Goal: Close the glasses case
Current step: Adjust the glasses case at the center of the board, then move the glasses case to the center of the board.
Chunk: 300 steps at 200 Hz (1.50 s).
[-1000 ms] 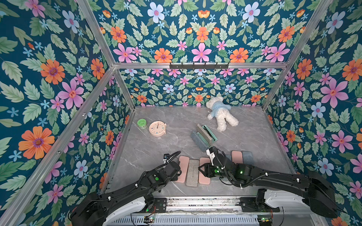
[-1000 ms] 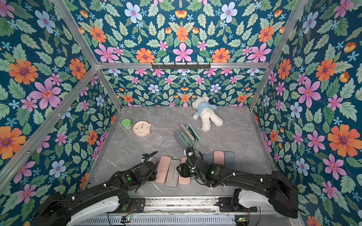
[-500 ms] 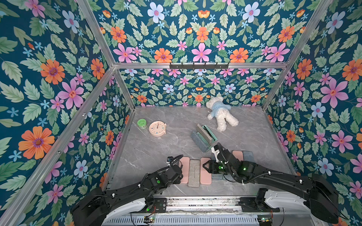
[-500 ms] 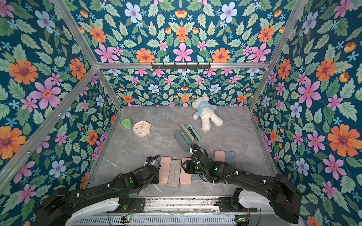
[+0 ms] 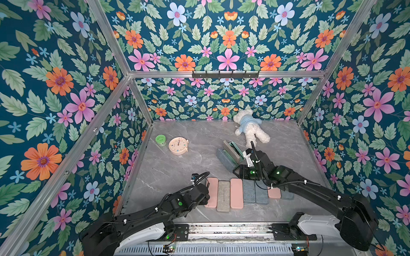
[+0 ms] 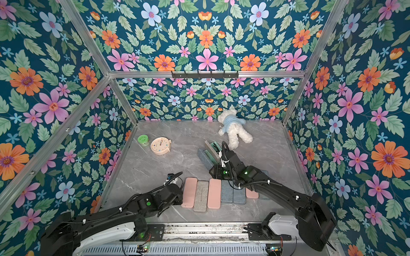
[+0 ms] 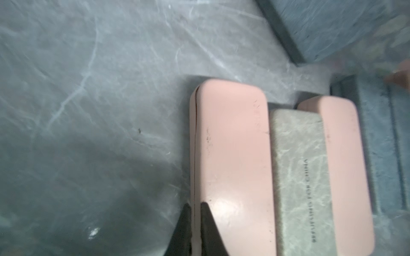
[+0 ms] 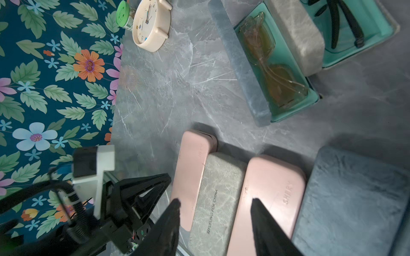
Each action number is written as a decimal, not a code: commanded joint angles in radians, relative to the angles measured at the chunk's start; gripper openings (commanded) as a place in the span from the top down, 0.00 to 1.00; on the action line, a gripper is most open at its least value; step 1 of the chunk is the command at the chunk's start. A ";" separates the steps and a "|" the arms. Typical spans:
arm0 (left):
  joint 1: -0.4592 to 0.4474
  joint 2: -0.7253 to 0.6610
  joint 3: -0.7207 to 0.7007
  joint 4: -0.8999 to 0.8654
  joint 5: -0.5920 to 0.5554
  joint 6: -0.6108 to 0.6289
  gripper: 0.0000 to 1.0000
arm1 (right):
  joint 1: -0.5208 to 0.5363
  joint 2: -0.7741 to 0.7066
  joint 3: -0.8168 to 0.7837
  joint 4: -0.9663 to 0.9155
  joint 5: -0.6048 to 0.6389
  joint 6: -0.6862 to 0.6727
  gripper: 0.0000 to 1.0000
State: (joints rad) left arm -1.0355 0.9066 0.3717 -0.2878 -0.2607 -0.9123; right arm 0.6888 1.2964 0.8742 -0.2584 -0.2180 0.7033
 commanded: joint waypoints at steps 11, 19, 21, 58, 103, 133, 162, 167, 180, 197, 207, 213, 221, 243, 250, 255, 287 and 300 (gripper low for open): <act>0.004 -0.016 0.058 -0.108 -0.087 0.031 0.63 | -0.050 0.136 0.116 -0.074 -0.089 -0.138 0.46; 0.005 -0.014 0.077 -0.111 -0.089 0.046 0.53 | -0.059 0.178 0.153 -0.096 -0.089 -0.172 0.46; 0.005 -0.013 0.083 -0.111 -0.090 0.049 0.49 | -0.060 0.188 0.162 -0.103 -0.089 -0.179 0.46; 0.008 -0.067 0.139 -0.080 -0.089 0.130 0.15 | -0.088 0.323 0.281 -0.195 -0.070 -0.289 0.44; 0.008 -0.201 0.173 -0.141 -0.207 0.157 0.10 | -0.092 0.452 0.400 -0.288 -0.052 -0.386 0.43; 0.008 -0.268 0.201 -0.189 -0.220 0.169 0.10 | -0.092 0.516 0.445 -0.305 -0.050 -0.421 0.43; 0.008 -0.309 0.222 -0.250 -0.248 0.171 0.11 | -0.092 0.565 0.482 -0.316 -0.048 -0.433 0.43; 0.009 -0.315 0.223 -0.258 -0.250 0.171 0.11 | -0.093 0.570 0.487 -0.314 -0.049 -0.433 0.43; 0.008 -0.326 0.223 -0.274 -0.252 0.171 0.11 | -0.092 0.585 0.499 -0.317 -0.047 -0.433 0.43; 0.008 -0.341 0.222 -0.291 -0.253 0.170 0.11 | -0.093 0.606 0.519 -0.329 -0.041 -0.435 0.45; 0.008 -0.349 0.222 -0.298 -0.251 0.168 0.11 | -0.093 0.618 0.532 -0.338 -0.038 -0.436 0.46; 0.008 -0.353 0.222 -0.300 -0.249 0.169 0.11 | -0.092 0.624 0.539 -0.344 -0.035 -0.435 0.48; 0.008 -0.360 0.222 -0.305 -0.246 0.168 0.12 | -0.093 0.630 0.545 -0.347 -0.034 -0.435 0.49; 0.009 -0.373 0.222 -0.319 -0.243 0.167 0.13 | -0.092 0.633 0.549 -0.343 -0.034 -0.433 0.53; 0.008 -0.376 0.222 -0.326 -0.244 0.166 0.13 | -0.092 0.635 0.551 -0.343 -0.035 -0.433 0.54; 0.008 -0.377 0.222 -0.331 -0.244 0.164 0.13 | -0.092 0.636 0.552 -0.343 -0.035 -0.432 0.55; 0.008 -0.392 0.219 -0.347 -0.241 0.161 0.13 | -0.092 0.635 0.553 -0.336 -0.039 -0.426 0.61; 0.008 -0.399 0.217 -0.349 -0.241 0.159 0.13 | -0.092 0.634 0.553 -0.329 -0.055 -0.421 0.63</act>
State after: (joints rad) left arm -1.0275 0.5171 0.5900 -0.6144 -0.4911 -0.7525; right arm 0.5964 1.9312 1.4223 -0.5797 -0.2588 0.2848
